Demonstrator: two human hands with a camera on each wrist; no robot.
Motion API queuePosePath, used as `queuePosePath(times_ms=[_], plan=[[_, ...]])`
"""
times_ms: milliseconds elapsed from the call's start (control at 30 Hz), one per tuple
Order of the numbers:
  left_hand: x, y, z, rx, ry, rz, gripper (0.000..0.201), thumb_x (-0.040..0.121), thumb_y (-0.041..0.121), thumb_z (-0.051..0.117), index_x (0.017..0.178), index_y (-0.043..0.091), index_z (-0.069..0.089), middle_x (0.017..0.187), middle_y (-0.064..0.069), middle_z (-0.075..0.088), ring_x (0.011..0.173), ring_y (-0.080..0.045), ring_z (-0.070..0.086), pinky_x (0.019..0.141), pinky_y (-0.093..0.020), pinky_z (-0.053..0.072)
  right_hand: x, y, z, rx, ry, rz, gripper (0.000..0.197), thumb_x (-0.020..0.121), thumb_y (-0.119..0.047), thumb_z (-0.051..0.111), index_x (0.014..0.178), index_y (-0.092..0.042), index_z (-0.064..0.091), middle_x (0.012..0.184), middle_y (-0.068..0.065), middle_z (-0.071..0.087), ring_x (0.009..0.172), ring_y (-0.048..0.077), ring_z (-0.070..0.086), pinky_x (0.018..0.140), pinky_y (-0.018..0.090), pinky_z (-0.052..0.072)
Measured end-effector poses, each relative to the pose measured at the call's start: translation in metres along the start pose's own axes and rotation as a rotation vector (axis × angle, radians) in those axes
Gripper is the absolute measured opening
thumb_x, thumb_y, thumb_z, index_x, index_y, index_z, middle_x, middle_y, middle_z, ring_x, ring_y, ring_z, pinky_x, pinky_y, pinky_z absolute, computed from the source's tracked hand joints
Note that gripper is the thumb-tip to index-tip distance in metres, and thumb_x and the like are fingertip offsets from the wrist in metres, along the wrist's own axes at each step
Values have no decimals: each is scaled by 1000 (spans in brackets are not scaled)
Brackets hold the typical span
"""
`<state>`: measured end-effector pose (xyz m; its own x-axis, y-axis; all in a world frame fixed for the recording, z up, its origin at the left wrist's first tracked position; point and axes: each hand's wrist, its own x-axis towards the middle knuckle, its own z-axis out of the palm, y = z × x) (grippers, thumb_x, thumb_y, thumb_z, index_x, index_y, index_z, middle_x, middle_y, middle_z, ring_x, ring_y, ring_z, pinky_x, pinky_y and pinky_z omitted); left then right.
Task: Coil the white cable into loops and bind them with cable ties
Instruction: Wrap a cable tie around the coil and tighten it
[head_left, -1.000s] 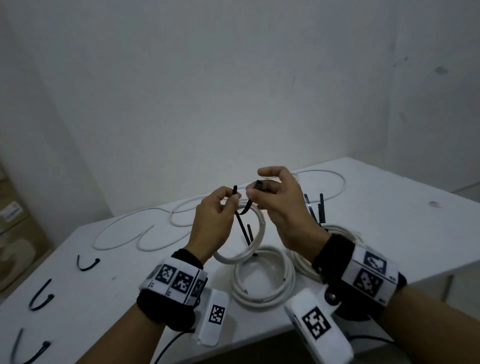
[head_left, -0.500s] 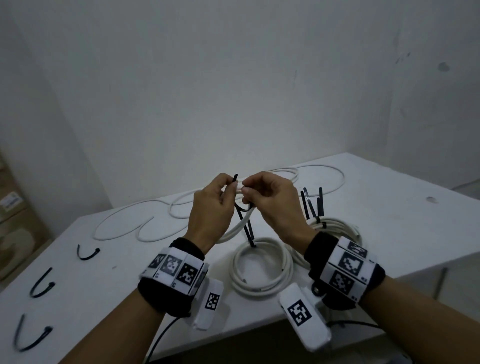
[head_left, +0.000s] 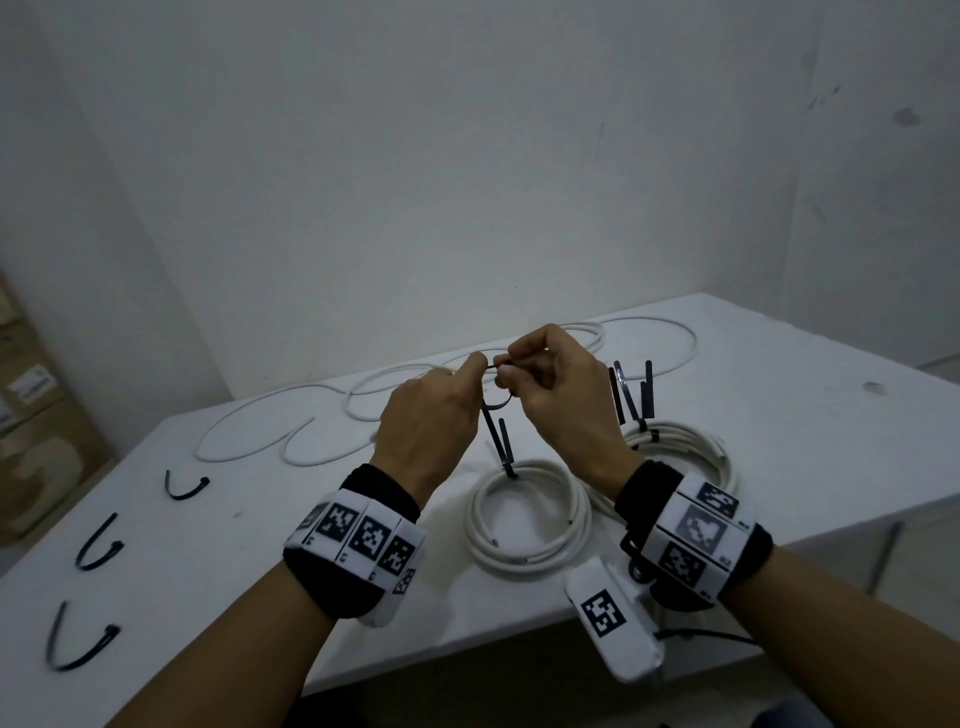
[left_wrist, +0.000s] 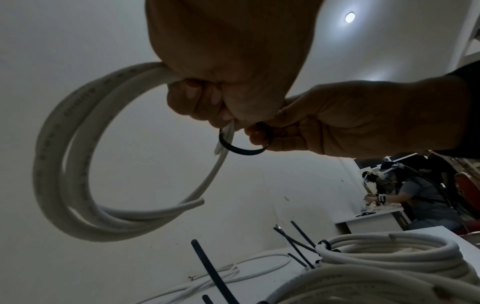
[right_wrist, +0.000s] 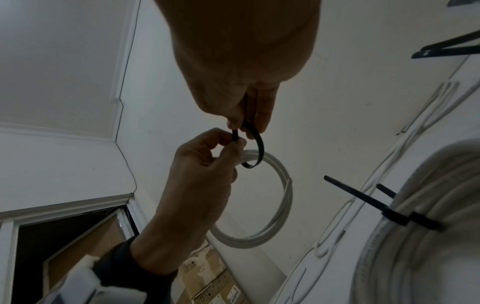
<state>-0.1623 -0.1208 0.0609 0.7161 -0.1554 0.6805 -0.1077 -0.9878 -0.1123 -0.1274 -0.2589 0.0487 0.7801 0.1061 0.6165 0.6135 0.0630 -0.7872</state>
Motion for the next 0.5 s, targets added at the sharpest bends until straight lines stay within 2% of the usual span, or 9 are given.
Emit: queuePosePath(times_ms=[133,267,367,500], plan=[[0,6,-6,61,-21,2,24,72,0,75,86,8,57,46,-6,45,37,-25,26,44,-23,15,0,1,-1,17,3,10,27,82,-3,69,80,-25,53,83,-2,72,77,6,70,73,22,56],[-2,11,-8,79,-57,-5,23,73,-1,75,88,8,60,45,-6,45,32,-28,34,43,-22,12,-1,2,-2,29,3,13,26,82,-3,70,79,-24,54,82,-2,72,76,6,69,72,22,56],[-1,13,-10,70,-56,5,23,72,-1,75,88,8,60,45,-6,45,35,-24,26,45,-20,9,-1,3,-3,49,11,23,27,82,-2,69,79,-24,54,81,1,72,76,11,70,73,26,57],[0,16,-12,57,-53,25,26,69,-5,74,86,8,60,43,-5,43,39,-21,20,47,-18,-1,1,4,-7,-17,-24,23,23,83,-3,68,79,-22,55,77,-5,71,72,5,69,71,18,54]])
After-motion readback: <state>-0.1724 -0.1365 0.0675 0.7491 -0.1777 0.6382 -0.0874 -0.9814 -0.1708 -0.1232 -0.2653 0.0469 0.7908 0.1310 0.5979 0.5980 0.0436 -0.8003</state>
